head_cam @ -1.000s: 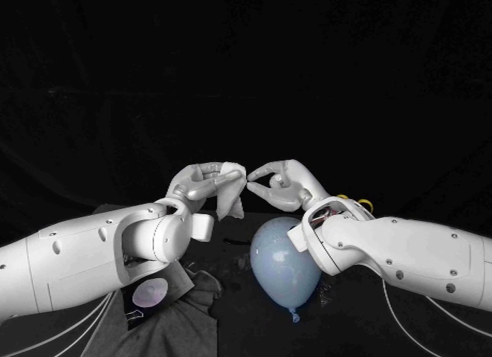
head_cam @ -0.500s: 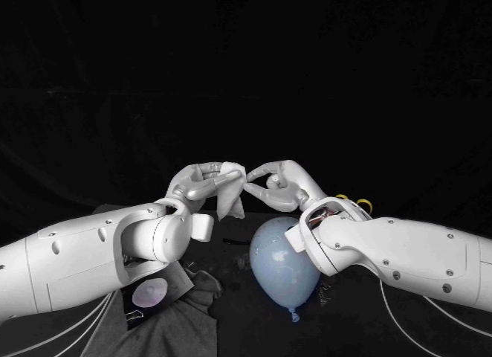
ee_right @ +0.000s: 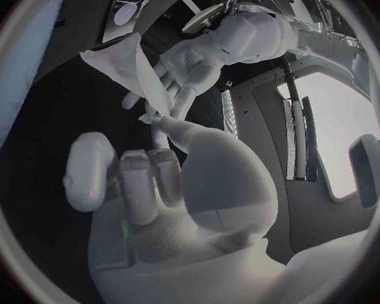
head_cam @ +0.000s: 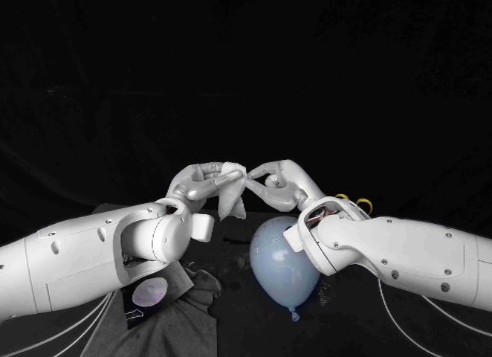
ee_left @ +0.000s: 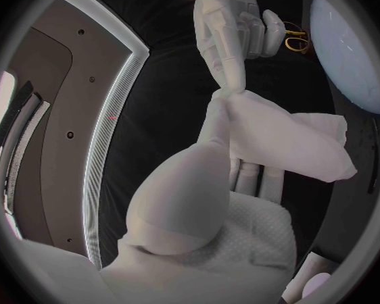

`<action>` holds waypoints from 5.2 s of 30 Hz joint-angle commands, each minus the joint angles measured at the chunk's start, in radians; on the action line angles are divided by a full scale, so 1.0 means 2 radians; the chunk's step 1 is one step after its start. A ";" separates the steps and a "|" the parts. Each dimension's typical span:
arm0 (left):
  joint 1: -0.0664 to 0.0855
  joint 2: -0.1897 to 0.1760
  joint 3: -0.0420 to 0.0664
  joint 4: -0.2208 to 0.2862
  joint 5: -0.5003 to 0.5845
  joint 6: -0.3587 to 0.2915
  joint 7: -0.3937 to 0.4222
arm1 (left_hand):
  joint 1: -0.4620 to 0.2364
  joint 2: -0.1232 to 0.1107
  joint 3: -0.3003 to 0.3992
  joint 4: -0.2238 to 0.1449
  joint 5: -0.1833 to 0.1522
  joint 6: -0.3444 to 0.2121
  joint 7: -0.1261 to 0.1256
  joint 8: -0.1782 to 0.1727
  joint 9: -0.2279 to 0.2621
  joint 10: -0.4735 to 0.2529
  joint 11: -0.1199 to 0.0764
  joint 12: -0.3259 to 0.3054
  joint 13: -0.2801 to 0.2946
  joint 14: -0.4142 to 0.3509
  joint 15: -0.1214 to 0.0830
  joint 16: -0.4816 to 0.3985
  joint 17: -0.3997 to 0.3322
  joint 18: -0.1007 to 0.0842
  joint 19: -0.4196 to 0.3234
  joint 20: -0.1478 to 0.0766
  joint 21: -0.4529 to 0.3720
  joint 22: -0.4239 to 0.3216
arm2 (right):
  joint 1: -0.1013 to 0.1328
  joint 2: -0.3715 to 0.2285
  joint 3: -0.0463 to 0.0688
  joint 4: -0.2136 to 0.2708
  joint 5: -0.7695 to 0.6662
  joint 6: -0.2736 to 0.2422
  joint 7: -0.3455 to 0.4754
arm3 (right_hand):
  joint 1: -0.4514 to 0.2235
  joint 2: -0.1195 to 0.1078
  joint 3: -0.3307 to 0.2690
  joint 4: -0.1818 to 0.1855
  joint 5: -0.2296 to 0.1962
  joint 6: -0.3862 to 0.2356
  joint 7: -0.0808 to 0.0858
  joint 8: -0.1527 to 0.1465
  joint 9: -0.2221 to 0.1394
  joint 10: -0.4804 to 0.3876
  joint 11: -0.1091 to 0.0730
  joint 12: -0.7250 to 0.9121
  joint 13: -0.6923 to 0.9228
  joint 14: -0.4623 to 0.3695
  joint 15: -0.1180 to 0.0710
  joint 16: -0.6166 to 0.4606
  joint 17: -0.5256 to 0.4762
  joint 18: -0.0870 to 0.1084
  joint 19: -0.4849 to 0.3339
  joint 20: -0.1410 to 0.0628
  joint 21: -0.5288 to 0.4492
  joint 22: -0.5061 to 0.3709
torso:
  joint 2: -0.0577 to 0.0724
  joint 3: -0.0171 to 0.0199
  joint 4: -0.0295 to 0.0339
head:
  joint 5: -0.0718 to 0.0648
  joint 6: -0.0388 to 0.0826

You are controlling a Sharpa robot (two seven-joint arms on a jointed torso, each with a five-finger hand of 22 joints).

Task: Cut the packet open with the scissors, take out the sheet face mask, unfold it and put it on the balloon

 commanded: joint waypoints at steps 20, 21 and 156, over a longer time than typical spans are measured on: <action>0.000 -0.001 0.001 0.002 -0.004 0.025 -0.006 | -0.002 0.045 -0.007 0.002 0.002 0.004 0.000 0.001 -0.002 0.002 0.000 0.003 0.000 0.002 -0.001 0.004 0.001 0.009 0.002 -0.001 0.004 0.002 | -0.001 -0.004 0.000 0.005 0.045 -0.003 0.034 | 0.015 0.021 0.057 -0.034 -0.009 0.028 -0.011 0.032 0.022 0.031 -0.014 0.012 0.105 0.051 -0.013 0.002 0.131 -0.008 0.005 -0.013 0.015 0.092 | 0.000 -0.0004 -0.0001 | 0.000 -0.002; 0.000 -0.001 0.001 0.001 -0.004 0.025 -0.006 | -0.002 0.045 -0.008 0.002 0.002 0.004 0.000 0.000 -0.002 0.001 0.000 0.002 -0.001 0.001 -0.001 0.004 0.000 0.009 0.002 -0.001 0.005 0.002 | -0.001 -0.005 0.000 0.006 0.051 -0.005 0.038 | 0.014 0.020 0.058 -0.035 -0.009 0.029 -0.012 0.034 0.024 0.032 -0.015 0.012 0.106 0.051 -0.013 0.002 0.131 -0.008 0.005 -0.013 0.015 0.092 | 0.000 -0.0003 -0.0001 | 0.000 -0.002; 0.000 -0.011 0.002 -0.024 -0.362 0.017 -0.018 | -0.035 -0.007 -0.039 0.093 0.001 -0.052 0.032 -0.021 -0.046 -0.109 0.045 -0.005 -0.077 -0.139 0.038 0.087 -0.050 -0.044 -0.086 0.008 -0.046 -0.033 | -0.001 -0.027 0.001 -0.015 0.351 0.165 0.095 | -0.007 0.038 0.024 -0.029 -0.009 0.001 -0.013 0.055 0.081 0.008 -0.015 -0.013 0.081 0.051 -0.013 0.002 0.131 -0.005 -0.007 -0.014 0.004 0.088 | 0.000 -0.0001 -0.0010 | -0.005 -0.001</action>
